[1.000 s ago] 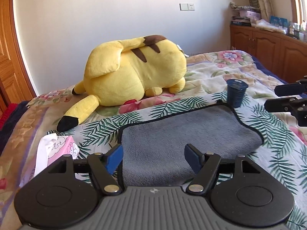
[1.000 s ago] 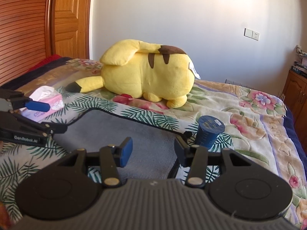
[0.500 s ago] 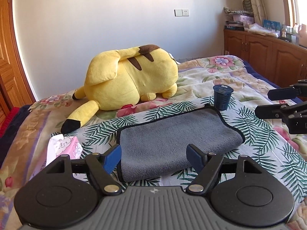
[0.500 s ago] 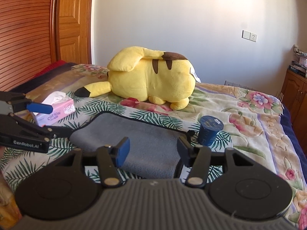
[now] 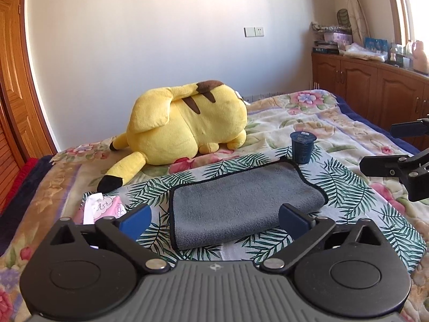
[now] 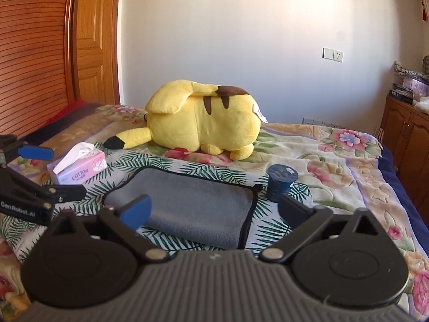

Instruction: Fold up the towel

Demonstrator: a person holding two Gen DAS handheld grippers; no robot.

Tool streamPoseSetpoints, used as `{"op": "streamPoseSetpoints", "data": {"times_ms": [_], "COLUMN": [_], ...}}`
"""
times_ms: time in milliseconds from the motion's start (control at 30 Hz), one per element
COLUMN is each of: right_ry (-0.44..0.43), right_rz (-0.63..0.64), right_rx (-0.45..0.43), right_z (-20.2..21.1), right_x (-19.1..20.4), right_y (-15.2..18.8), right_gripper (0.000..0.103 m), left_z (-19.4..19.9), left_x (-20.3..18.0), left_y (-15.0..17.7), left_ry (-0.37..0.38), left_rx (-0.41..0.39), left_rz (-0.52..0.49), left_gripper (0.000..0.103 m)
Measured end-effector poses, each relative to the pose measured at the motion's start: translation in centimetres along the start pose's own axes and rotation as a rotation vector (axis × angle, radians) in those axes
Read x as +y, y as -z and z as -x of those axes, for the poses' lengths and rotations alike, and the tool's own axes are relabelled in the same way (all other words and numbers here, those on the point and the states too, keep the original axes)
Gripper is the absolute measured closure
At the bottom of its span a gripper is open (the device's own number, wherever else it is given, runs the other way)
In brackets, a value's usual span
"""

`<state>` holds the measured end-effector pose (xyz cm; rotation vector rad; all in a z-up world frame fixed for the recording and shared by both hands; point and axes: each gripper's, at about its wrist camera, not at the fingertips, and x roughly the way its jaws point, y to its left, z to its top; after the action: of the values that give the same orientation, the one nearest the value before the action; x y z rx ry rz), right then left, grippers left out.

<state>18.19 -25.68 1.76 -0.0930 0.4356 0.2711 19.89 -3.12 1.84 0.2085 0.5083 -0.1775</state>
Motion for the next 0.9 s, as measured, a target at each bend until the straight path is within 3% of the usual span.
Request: {"op": "streamPoseSetpoints", "data": {"times_ms": [333, 900], "right_ry": [0.014, 0.011], "right_rz": [0.009, -0.038], "right_rx": [0.004, -0.062], "right_z": [2.3, 8.6], "right_x": [0.6, 1.9], "right_y": [0.0, -0.5], "right_gripper": [0.000, 0.000], "left_z": [3.1, 11.1], "left_x": [-0.2, -1.5], "left_y": [-0.1, 0.4], "left_ry": [-0.005, -0.018], "left_rx": [-0.018, -0.035], "left_rz": [0.017, 0.032], "left_gripper": [0.016, 0.016]}}
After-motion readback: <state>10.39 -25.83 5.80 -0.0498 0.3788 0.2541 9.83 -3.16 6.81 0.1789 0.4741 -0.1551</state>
